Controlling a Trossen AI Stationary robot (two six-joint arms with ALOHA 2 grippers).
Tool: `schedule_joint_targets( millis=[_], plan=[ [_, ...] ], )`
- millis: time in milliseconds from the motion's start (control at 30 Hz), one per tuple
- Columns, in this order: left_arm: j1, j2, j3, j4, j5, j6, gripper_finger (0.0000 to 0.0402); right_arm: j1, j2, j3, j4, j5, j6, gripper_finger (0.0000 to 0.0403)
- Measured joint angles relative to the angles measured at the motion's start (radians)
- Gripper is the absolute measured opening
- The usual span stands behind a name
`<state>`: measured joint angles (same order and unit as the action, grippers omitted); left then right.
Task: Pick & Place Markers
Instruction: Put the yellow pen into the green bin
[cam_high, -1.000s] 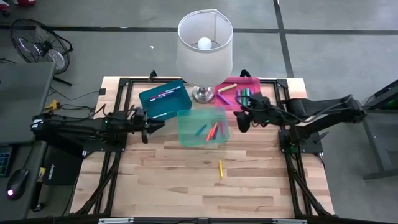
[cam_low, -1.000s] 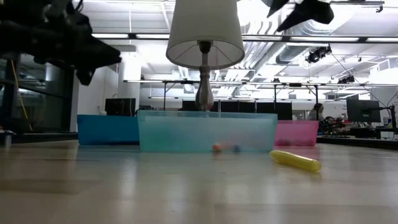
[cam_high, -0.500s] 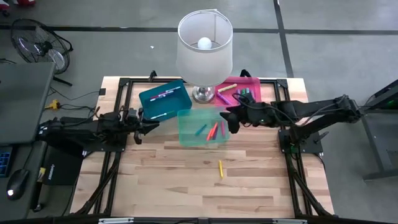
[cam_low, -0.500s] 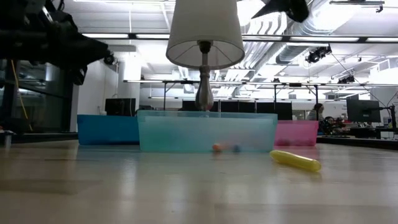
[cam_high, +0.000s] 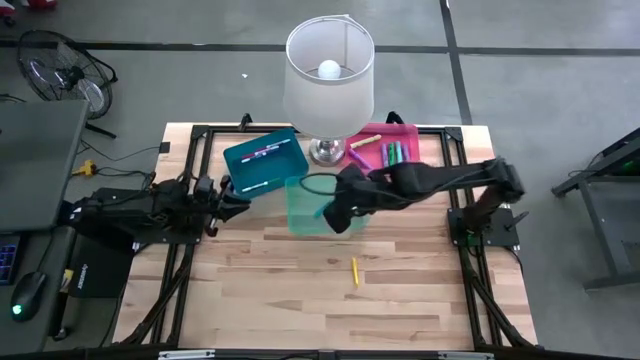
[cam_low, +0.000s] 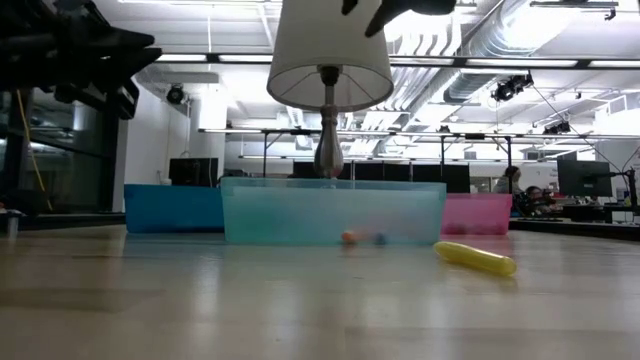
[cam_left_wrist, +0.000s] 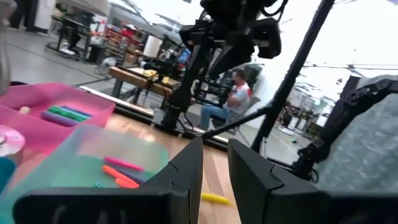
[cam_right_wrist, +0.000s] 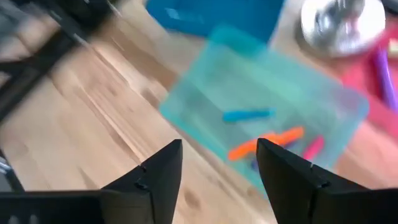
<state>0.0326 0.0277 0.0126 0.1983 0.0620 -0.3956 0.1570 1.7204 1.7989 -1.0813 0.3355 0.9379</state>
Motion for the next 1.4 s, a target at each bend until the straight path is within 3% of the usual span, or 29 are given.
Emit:
schedule_joint_targets(
  millis=[133, 233, 600, 733, 1000, 1400],
  plan=[
    [0.000, 0.000, -0.001, -0.024, 0.041, 0.011, 0.0074, 0.014, 0.104, 0.117, -0.164, -0.056, 0.105, 0.0182],
    [0.000, 0.000, -0.001, -0.025, 0.080, 0.030, 0.0074, 0.033, 0.152, 0.128, -0.199, -0.080, 0.170, 0.0179],
    [0.000, 0.000, -0.001, -0.023, 0.093, 0.025, 0.0074, 0.099, 0.183, -0.113, -0.174, -0.208, 0.391, 0.0183],
    [0.000, 0.000, -0.001, -0.023, 0.088, 0.025, 0.0074, 0.128, 0.182, -0.209, -0.101, -0.253, 0.475, 0.0198],
    [0.000, 0.000, -0.001, -0.024, 0.085, 0.025, 0.0074, 0.183, 0.182, -0.383, 0.207, -0.342, 0.581, 0.0239],
    [0.000, 0.000, -0.001, -0.041, 0.084, 0.025, 0.0074, 0.210, 0.182, -0.486, 0.307, -0.344, 0.629, 0.0245]
  ],
)
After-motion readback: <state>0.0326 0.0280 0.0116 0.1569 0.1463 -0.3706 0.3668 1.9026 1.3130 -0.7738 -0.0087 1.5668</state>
